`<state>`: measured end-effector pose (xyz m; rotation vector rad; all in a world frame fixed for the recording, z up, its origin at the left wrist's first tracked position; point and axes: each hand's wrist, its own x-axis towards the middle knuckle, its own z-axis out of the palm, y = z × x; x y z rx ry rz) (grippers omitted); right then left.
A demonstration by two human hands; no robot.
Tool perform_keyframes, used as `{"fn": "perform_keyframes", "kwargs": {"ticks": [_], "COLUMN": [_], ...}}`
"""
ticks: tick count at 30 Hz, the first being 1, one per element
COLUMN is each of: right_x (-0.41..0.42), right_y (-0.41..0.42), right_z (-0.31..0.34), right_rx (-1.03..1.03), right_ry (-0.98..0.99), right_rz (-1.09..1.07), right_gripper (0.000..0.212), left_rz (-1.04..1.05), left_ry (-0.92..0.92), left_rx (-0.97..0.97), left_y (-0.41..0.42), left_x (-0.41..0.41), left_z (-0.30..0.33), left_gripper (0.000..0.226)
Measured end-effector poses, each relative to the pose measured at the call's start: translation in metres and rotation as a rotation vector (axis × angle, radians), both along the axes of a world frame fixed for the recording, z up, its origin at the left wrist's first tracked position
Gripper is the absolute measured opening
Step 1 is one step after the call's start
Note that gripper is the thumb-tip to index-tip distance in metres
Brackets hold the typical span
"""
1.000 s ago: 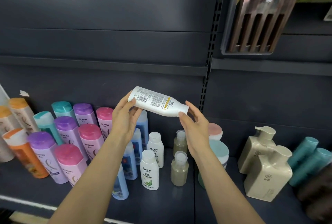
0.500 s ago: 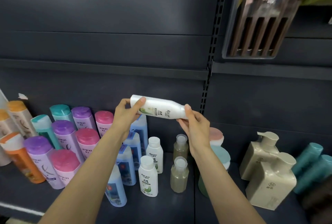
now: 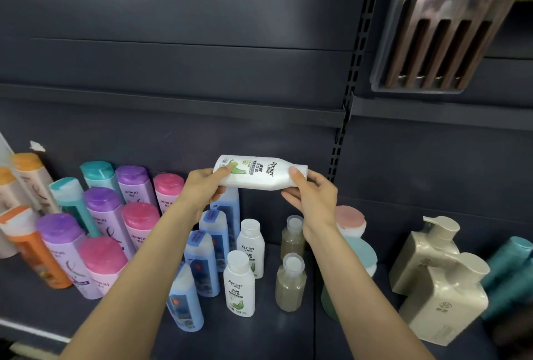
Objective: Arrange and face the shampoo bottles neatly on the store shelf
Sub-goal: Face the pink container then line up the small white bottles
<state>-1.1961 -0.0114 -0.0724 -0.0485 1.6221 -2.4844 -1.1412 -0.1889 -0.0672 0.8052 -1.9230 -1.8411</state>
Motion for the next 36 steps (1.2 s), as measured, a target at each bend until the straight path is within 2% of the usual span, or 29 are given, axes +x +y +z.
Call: {"fn": "perform_keyframes", "kwargs": {"ticks": [5,7,10,13,16,22,28,36], "right_x": [-0.006,-0.01,-0.016,-0.021,-0.023,-0.035,-0.048,-0.061], "right_y": [-0.005,-0.005,-0.006,-0.011,-0.017,-0.035,-0.055,-0.07], "right_z": [0.006,0.008,0.009,0.006,0.001,-0.012,-0.043,-0.068], "right_rx": [0.066,0.121,0.215,0.387,0.474,0.604,0.782,0.944], "right_ry": [0.057,0.112,0.192,0.289,0.346,0.463,0.485,0.455], "right_rz": [-0.091,-0.122,-0.151,-0.17,-0.172,-0.088,0.105,0.278], "right_gripper": [0.023,0.02,0.016,0.018,0.018,0.025,0.025,0.027], "left_rz": [-0.101,-0.159,-0.087,0.023,-0.033,-0.192,-0.264,-0.215], "left_ry": [-0.067,-0.117,-0.119,-0.079,-0.109,-0.323,-0.249,-0.222], "left_rx": [0.025,-0.025,-0.32,-0.566,-0.728,-1.008,-0.965,-0.988], "left_y": [-0.002,-0.004,-0.009,-0.013,-0.019,-0.036,-0.051,-0.053], "left_x": [-0.004,-0.006,-0.013,-0.018,-0.023,-0.023,-0.023,-0.026], "left_z": [-0.011,-0.015,-0.024,-0.029,-0.035,-0.053,-0.057,-0.062], "left_gripper": [0.019,0.022,0.017,0.023,0.026,0.044,0.04,0.037]}}
